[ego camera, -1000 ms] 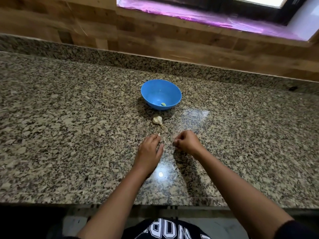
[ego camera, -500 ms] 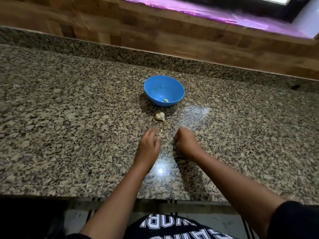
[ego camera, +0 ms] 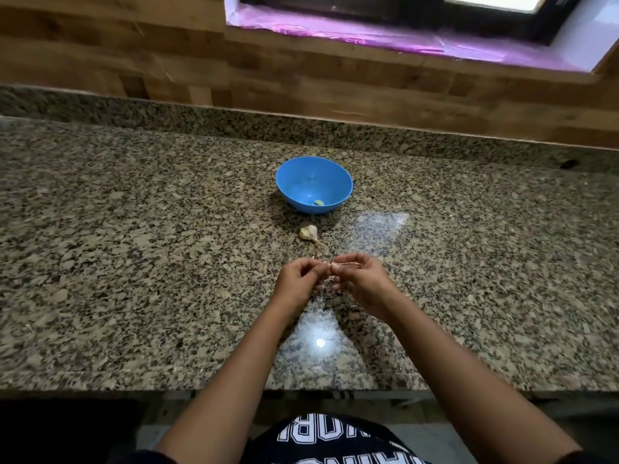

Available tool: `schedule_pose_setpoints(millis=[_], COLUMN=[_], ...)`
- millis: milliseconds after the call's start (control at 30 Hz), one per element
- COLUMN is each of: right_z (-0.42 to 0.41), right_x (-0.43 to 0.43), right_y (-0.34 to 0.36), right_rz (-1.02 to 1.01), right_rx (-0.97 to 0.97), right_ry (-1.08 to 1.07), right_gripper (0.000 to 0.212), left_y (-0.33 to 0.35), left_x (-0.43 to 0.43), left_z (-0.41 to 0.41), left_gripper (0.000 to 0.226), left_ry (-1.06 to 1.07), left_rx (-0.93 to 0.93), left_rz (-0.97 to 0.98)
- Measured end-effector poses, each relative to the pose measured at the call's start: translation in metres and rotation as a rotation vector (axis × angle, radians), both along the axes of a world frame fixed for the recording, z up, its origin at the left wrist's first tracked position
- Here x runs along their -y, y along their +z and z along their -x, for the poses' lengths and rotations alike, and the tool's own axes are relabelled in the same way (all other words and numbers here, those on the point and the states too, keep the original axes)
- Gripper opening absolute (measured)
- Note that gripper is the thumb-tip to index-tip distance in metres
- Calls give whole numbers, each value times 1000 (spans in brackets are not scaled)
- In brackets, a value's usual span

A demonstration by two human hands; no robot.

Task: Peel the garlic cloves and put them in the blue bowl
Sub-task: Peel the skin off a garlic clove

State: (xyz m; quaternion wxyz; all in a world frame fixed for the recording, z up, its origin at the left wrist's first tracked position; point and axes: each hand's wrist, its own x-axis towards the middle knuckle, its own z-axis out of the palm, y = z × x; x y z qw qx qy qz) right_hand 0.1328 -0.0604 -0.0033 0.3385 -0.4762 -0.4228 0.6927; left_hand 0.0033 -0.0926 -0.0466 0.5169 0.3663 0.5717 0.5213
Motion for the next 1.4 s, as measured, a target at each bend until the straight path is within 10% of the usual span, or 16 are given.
schedule_pose_setpoints(millis=[433, 667, 900, 1033, 1400], right_z=[-8, -7, -5, -9, -22], right_x=[8, 15, 18, 21, 10], right_y=[21, 16, 17, 8, -1], right_rz=[-184, -531, 34, -281, -361], right_rx=[444, 774, 74, 499, 680], right_ry=[255, 205, 2, 96, 115], right_gripper=[19, 17, 28, 24, 15], left_y=[13, 22, 12, 4, -3], left_x=[-2, -7, -8, -9, -4], left_z=[-15, -23, -27, -28, -13], left_gripper=[22, 26, 26, 29, 24], left_ry=[-236, -211, -150, -111, -105], left_rx=[-350, -67, -198, -151, 79], left_rz=[-102, 52, -127, -29, 74])
